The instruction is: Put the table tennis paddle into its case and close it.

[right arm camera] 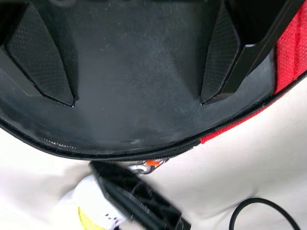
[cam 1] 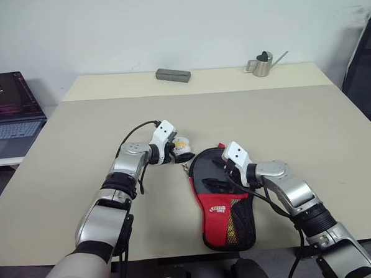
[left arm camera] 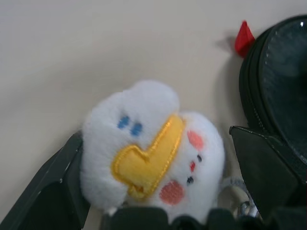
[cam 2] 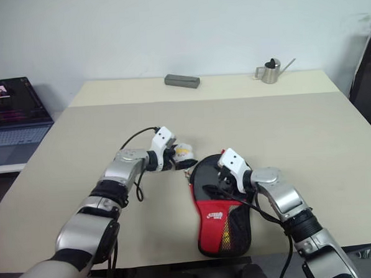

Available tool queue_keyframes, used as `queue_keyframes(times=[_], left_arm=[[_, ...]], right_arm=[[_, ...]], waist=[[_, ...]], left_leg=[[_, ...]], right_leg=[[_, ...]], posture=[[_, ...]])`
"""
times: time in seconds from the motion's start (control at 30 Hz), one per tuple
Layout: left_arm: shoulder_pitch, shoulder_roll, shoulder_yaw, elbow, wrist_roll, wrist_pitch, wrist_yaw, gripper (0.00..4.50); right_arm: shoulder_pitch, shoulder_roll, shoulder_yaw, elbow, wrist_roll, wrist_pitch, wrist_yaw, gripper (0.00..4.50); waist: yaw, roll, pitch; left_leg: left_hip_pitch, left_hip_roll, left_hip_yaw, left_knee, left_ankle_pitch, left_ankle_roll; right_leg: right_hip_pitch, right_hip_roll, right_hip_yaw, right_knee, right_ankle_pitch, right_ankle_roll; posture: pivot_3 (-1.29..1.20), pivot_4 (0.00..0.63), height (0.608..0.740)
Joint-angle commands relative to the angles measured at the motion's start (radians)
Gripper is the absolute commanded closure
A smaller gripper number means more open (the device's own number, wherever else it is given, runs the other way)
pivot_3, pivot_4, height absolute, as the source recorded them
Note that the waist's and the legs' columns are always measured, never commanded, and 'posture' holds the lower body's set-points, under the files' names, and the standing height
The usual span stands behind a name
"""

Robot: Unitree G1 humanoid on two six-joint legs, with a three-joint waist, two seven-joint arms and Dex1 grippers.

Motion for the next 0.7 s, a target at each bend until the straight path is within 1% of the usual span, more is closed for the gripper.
queue_keyframes(times=[0.03,0.1,0.33,0.4,0.47,0.6,0.7], left_arm=[[-0.016,-0.005,0.02,0.024,0.008,-0.016,-0.002,0.38],[-0.009,-0.004,0.024,0.02,0.009,-0.016,-0.01,0.85],[0.009,0.003,0.035,0.0,0.011,-0.011,-0.02,3.21],[0.02,0.005,0.038,-0.026,0.007,-0.001,-0.029,3.73],[0.033,0.007,0.039,-0.062,0.002,0.014,-0.042,3.97],[0.055,0.012,0.04,-0.163,-0.012,0.055,-0.073,4.01],[0.037,0.015,0.049,-0.226,-0.026,0.09,-0.09,4.01]], right_arm=[[0.017,0.008,-0.004,-0.017,-0.01,0.022,-0.018,0.0],[0.019,0.008,-0.005,-0.021,-0.012,0.025,-0.024,0.0],[0.019,0.016,-0.007,-0.032,-0.031,0.024,-0.069,0.0],[0.024,0.016,-0.008,-0.05,-0.023,0.049,-0.068,0.0],[0.033,0.011,-0.003,-0.071,-0.025,0.064,-0.068,0.0],[0.054,-0.007,0.023,-0.094,-0.034,0.13,-0.056,0.0],[0.066,-0.014,0.044,-0.088,-0.044,0.166,-0.05,0.0]], waist=[[0.0,0.0,0.0],[0.0,0.0,0.0],[0.0,0.0,0.0],[0.0,0.0,0.0],[0.0,0.0,0.0],[0.0,0.0,0.0],[0.001,0.0,0.0]], left_leg=[[0.0,0.0,0.0,0.0,0.0,0.0],[0.0,0.0,0.0,0.0,0.0,0.0],[0.0,0.0,0.0,0.0,0.0,0.0],[0.0,0.0,0.0,0.0,0.0,0.0],[0.0,0.0,-0.001,0.0,0.0,0.0],[0.0,0.0,-0.001,0.0,0.0,0.0],[0.0,0.0,-0.001,0.0,0.0,0.0]], right_leg=[[0.0,0.0,0.0,0.0,0.0,0.0],[0.0,0.0,0.0,0.0,0.0,0.0],[0.0,0.0,0.0,0.0,0.0,0.0],[0.0,0.0,0.0,0.001,0.0,0.0],[0.0,0.0,0.0,0.001,0.0,0.0],[0.0,0.0,0.0,0.0,0.0,0.0],[0.0,0.0,0.0,0.0,0.0,0.0]], posture=[[0.0,0.15,0.74],[0.0,0.15,0.74],[0.0,0.15,0.74],[0.0,0.15,0.74],[0.0,0.15,0.74],[0.0,0.15,0.74],[0.0,0.15,0.74]])
